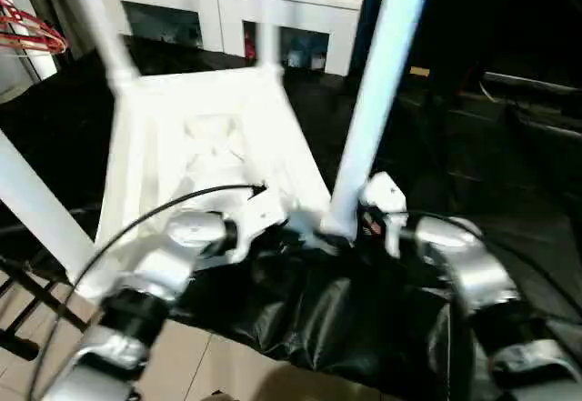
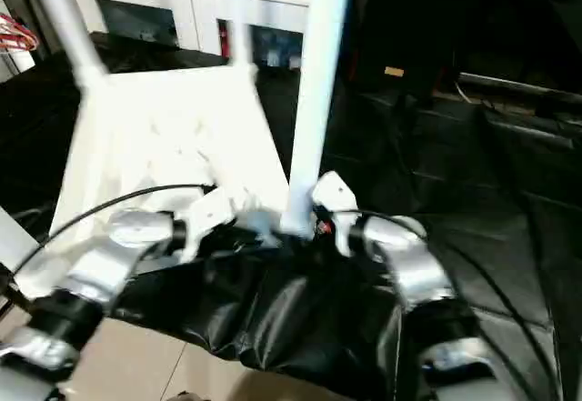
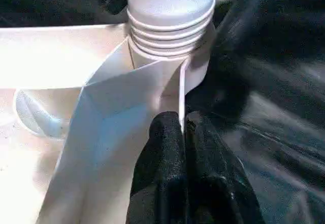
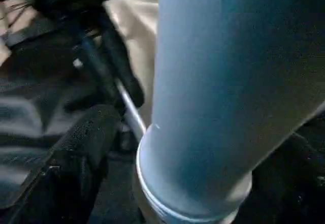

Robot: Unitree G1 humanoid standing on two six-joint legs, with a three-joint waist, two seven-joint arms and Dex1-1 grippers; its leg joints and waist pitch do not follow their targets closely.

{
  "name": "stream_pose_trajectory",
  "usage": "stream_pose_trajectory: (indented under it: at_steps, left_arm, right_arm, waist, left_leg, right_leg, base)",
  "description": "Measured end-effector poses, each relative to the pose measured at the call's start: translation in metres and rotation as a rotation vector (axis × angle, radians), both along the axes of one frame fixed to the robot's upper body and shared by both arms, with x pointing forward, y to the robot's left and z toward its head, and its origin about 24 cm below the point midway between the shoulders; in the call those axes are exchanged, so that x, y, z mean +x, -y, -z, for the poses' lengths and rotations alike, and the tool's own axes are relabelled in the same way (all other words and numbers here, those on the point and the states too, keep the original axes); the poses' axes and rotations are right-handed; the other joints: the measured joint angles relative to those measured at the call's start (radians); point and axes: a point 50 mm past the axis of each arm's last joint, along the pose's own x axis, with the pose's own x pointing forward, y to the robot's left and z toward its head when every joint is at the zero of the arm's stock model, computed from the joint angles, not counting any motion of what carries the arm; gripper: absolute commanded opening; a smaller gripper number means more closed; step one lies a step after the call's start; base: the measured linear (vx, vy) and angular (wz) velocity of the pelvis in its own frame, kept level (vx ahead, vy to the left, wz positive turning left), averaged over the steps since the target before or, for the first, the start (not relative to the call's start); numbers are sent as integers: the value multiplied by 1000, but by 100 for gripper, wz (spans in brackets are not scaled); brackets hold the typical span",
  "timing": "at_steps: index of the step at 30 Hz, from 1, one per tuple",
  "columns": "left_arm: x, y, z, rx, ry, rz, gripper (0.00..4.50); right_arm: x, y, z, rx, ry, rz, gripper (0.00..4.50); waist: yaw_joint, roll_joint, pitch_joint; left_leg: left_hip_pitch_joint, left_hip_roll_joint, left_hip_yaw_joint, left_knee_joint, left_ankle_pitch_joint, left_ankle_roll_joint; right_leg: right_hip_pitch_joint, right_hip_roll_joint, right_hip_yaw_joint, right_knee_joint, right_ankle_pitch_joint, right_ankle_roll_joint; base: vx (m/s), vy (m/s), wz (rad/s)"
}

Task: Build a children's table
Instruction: Rotate leg to tighten

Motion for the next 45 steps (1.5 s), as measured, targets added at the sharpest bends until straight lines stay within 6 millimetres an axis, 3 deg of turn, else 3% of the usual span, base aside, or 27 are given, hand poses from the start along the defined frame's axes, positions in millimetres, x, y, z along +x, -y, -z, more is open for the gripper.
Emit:
stream_pose_trajectory:
  at_steps: [1,5,12,18,21,27,32,33,35,37,40,45]
  left_arm:
    - [-1,-1,0,1,-6,10,0]
    - [-3,-5,-1,4,-24,42,0]
    - [-6,-13,-2,15,-61,93,0]
    - [-6,-12,-2,4,-68,99,0]
    - [-4,-10,-1,-1,-53,61,0]
    - [15,6,2,-6,5,-175,0]
    - [22,23,2,-12,29,-302,0]
    - [23,26,2,-13,32,-308,0]
    - [22,27,2,-12,34,-307,0]
    - [22,28,3,-10,34,-301,0]
    - [20,27,3,-10,33,-281,0]
    - [12,18,1,-14,31,-200,0]
  right_arm:
    - [-1,1,0,-4,-5,-19,380]
    - [-3,2,-2,-16,-18,-60,367]
    - [-8,5,-2,-52,-41,-133,294]
    - [-11,5,0,-23,-63,-121,275]
    - [-9,1,3,16,-60,-59,274]
    - [10,-17,17,131,-25,370,272]
    - [19,-32,20,162,5,613,272]
    - [20,-32,20,159,10,627,272]
    - [20,-32,19,161,13,630,328]
    - [20,-32,19,162,13,627,328]
    - [19,-29,19,156,10,579,369]
    - [13,-18,15,101,13,397,369]
  waist:
    - [0,0,0]
    - [1,0,0]
    - [3,-1,0]
    - [3,-1,1]
    - [-1,-1,0]
    - [-34,0,0]
    - [-36,1,-1]
    - [-35,1,-2]
    - [-33,2,-2]
    - [-32,3,-2]
    - [-34,3,-2]
    - [-33,5,-1]
  left_leg:
    - [0,0,0,0,0,0]
    - [-1,0,0,0,0,0]
    - [-1,0,0,0,-1,1]
    - [-1,0,0,0,-1,2]
    - [-1,0,0,1,-1,2]
    - [3,0,0,2,0,0]
    - [2,0,0,1,-1,1]
    - [2,-1,0,0,-1,1]
    - [2,-1,0,0,-1,2]
    - [2,-1,0,-1,-1,2]
    - [2,-1,0,-1,-1,2]
    - [0,-1,0,-2,-2,2]
  right_leg:
    - [0,0,0,0,0,0]
    - [0,0,0,-1,0,0]
    - [0,0,0,-1,0,0]
    - [0,0,0,-1,0,0]
    - [0,0,0,-1,0,0]
    - [1,0,0,0,0,2]
    - [1,0,0,-1,1,0]
    - [1,0,0,-2,1,0]
    - [1,0,0,-3,1,0]
    - [1,0,0,-3,1,0]
    - [1,0,0,-3,1,0]
    - [0,0,0,-4,0,1]
  base:
    - [0,0,0]
    - [0,0,0]
    - [0,0,0]
    - [0,0,0]
    - [0,0,0]
    - [0,0,0]
    - [0,0,0]
    - [0,0,0]
    - [0,0,0]
    - [0,0,0]
    - [0,0,0]
    - [0,0,0]
